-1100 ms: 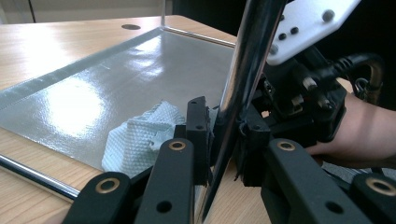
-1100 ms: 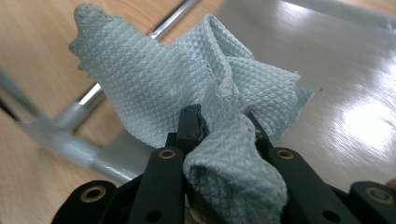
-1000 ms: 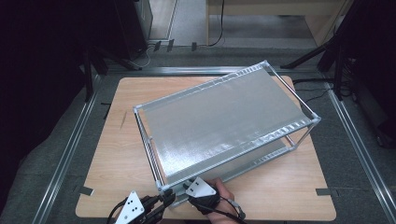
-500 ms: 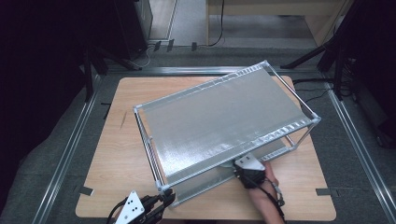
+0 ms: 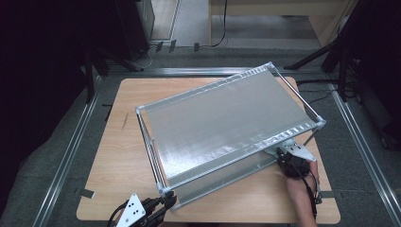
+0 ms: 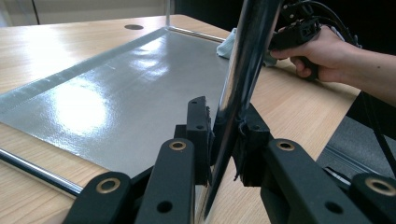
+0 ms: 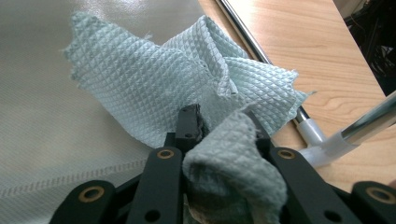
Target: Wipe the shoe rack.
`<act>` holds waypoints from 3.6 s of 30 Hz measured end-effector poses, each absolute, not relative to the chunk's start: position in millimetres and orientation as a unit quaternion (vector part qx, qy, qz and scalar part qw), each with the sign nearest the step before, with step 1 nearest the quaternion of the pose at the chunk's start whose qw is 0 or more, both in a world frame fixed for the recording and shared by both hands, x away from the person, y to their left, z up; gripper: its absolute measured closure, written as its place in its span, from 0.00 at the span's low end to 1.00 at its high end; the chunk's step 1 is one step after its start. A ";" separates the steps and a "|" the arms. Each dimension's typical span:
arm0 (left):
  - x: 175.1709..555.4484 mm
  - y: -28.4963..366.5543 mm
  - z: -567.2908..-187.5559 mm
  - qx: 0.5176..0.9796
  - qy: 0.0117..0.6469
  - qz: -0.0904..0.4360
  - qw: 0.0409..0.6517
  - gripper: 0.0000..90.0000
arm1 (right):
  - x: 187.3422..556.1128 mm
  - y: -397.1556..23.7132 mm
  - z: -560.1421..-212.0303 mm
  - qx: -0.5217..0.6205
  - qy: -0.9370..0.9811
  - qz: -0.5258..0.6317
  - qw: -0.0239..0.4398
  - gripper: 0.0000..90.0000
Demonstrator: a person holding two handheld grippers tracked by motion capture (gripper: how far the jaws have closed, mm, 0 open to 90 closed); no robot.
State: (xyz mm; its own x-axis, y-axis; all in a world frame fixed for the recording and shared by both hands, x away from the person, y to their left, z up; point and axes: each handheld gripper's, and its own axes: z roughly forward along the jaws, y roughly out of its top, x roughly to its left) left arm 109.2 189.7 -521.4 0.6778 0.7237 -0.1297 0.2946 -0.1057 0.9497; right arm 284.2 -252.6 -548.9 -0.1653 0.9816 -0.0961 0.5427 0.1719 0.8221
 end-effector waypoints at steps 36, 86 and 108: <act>109.1 186.4 -522.0 0.720 0.351 0.187 0.569 0.88 | 227.4 -77.1 -553.4 0.359 0.817 0.387 0.230 0.84; 109.6 187.1 -522.6 0.720 0.349 0.187 0.570 0.88 | 234.0 -230.2 -544.7 0.507 0.744 0.341 0.270 0.84; 110.3 183.6 -522.9 0.718 0.351 0.187 0.571 0.88 | 168.1 -89.5 -550.6 0.359 0.823 0.387 0.208 0.82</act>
State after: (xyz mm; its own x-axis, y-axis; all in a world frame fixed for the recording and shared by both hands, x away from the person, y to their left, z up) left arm 110.3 183.6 -522.9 0.6834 0.7178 -0.1331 0.2915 -0.1012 0.9512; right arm 168.1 -89.5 -550.6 -0.6551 0.7527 -0.0650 0.4301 0.4423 0.7870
